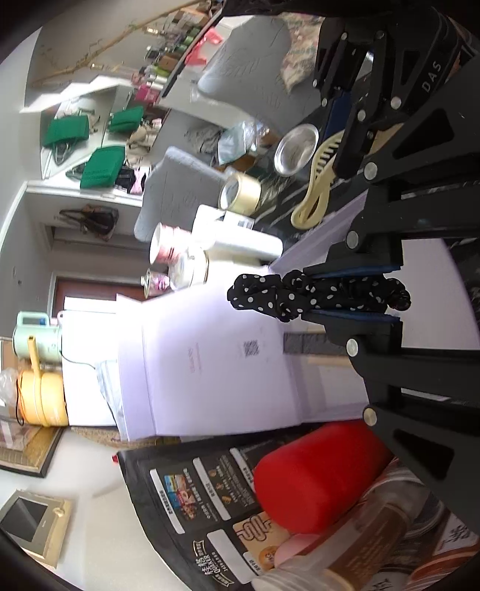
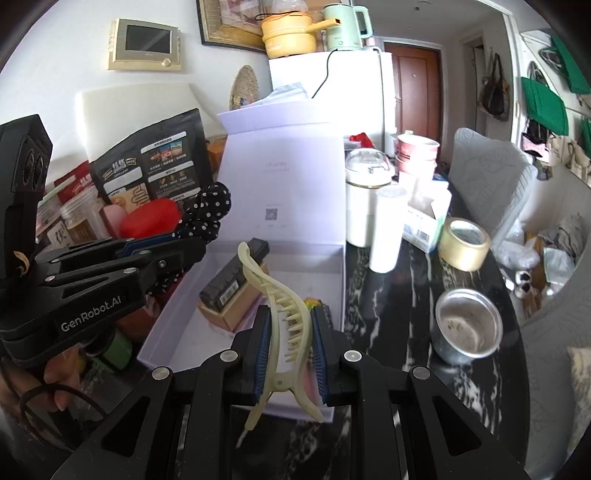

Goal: Organize rigid objects
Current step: 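Lift the polka-dot scrunchie and claw clip and carry both toward the white box, then lower the scrunchie onto the black box with the left gripper while the right lowers the clip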

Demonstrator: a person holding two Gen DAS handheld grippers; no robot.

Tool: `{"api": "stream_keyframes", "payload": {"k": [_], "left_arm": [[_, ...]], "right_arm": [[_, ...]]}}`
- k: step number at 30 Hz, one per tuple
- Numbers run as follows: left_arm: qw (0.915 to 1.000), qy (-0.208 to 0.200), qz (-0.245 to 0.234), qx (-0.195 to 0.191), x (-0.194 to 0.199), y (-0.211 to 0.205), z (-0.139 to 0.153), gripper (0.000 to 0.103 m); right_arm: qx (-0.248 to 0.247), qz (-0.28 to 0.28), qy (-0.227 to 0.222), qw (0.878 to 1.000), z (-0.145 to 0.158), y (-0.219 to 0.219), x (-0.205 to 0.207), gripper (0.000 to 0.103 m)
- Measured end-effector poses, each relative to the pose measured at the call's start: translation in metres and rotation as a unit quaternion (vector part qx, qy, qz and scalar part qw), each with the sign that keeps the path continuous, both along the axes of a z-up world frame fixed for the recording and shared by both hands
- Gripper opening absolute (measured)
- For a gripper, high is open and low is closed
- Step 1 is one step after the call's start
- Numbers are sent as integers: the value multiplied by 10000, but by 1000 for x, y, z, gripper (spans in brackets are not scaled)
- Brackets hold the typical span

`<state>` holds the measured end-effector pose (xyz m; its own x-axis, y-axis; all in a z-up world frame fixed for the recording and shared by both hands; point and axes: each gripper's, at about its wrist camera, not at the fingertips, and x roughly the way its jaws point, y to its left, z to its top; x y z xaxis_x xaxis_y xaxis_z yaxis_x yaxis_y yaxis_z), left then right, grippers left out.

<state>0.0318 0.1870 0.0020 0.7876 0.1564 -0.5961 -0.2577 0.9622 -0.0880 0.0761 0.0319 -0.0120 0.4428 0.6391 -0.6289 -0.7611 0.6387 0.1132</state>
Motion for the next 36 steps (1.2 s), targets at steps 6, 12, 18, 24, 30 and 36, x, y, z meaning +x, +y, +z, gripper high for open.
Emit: {"api": "stream_keyframes", "payload": {"k": [6, 12, 18, 24, 30, 36], "left_arm": [[9996, 134, 229, 8, 16, 19, -10, 15], [9989, 338, 299, -82, 31, 32, -30, 15], [9977, 555, 334, -188, 41, 37, -48, 15], [9959, 752, 333, -381, 49, 43, -63, 15], [9946, 861, 396, -415, 50, 48, -71, 15], [9947, 860, 391, -411, 50, 49, -72, 15]], "right_arm": [[-65, 37, 164, 9998, -6, 18, 21, 21], [-82, -108, 324, 9994, -18, 33, 42, 21], [-268, -81, 558, 9980, -39, 46, 56, 21], [-560, -145, 603, 9965, -57, 53, 62, 21], [-832, -91, 626, 9945, -75, 60, 61, 21], [-1022, -99, 622, 9928, -88, 66, 62, 21]]}}
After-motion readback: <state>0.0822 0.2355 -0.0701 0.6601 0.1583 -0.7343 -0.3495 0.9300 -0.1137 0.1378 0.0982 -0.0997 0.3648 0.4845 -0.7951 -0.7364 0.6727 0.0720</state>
